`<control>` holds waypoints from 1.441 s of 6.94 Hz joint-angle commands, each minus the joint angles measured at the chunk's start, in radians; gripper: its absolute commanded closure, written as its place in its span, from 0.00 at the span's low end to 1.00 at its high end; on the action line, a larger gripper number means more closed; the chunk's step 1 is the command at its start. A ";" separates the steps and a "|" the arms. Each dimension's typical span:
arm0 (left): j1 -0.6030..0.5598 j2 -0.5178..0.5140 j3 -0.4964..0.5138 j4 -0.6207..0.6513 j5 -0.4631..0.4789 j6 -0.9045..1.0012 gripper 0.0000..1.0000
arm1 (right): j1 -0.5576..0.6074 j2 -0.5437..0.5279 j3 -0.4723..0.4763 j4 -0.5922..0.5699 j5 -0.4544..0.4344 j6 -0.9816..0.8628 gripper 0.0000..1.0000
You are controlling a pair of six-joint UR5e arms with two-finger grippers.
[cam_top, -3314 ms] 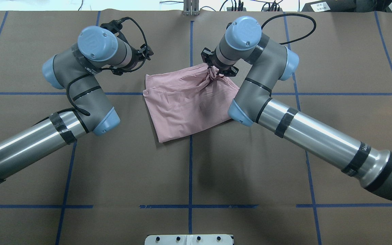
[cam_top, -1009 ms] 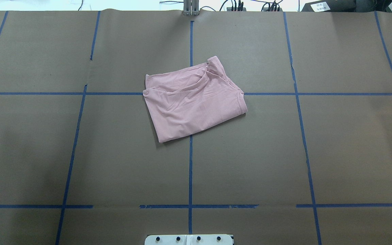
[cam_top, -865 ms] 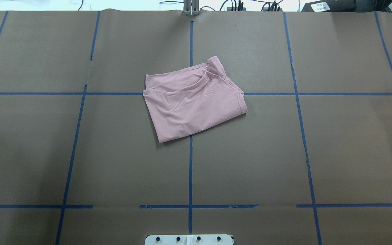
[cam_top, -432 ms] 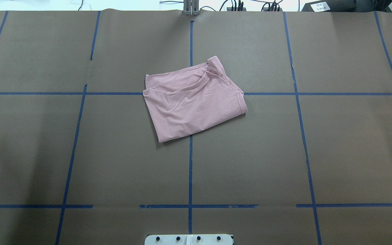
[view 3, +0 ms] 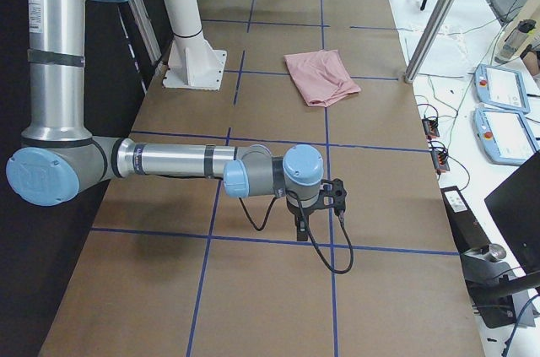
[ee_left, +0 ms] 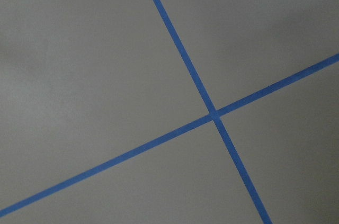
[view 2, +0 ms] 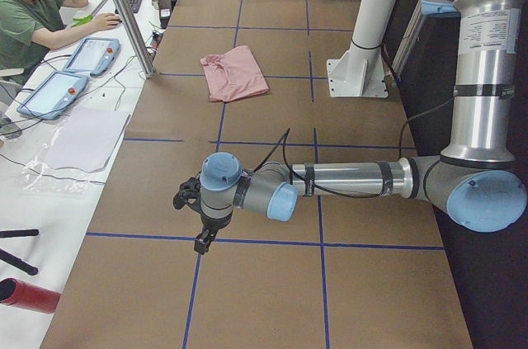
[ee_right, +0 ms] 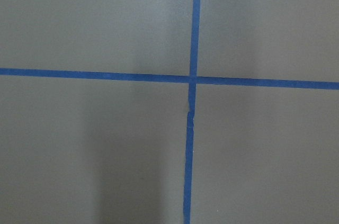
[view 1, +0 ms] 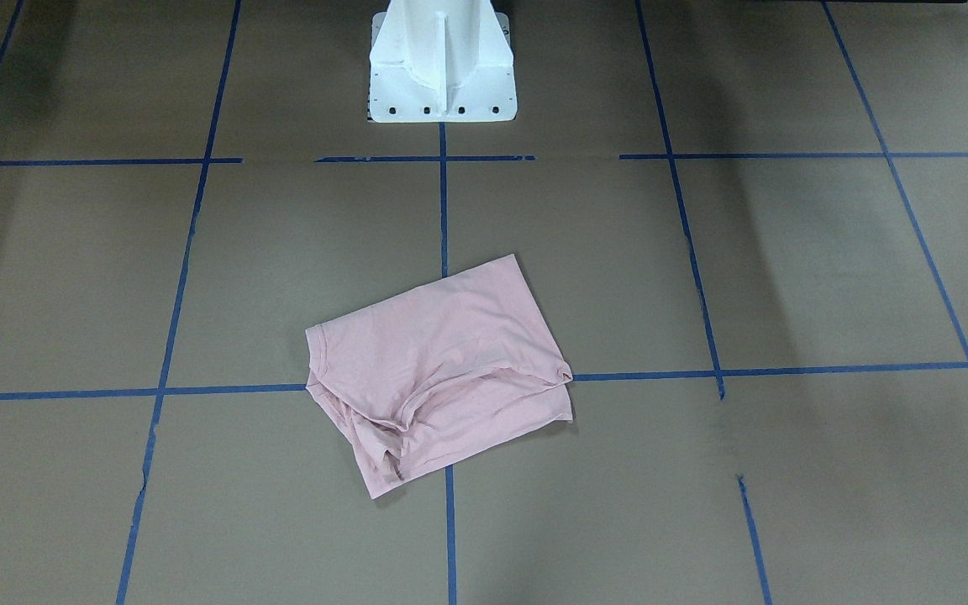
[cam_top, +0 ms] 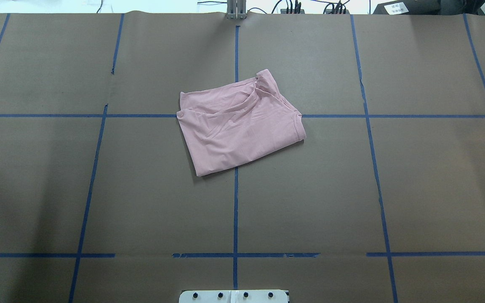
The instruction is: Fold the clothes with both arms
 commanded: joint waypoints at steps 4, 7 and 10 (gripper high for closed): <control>0.002 0.027 -0.070 0.157 -0.001 0.001 0.00 | -0.040 -0.009 0.023 -0.035 -0.079 0.093 0.00; 0.001 0.029 -0.070 0.159 -0.005 -0.002 0.00 | -0.038 -0.002 0.027 -0.038 -0.010 0.095 0.00; 0.002 0.027 -0.069 0.157 -0.068 -0.239 0.00 | -0.038 0.002 0.024 -0.038 0.002 0.098 0.00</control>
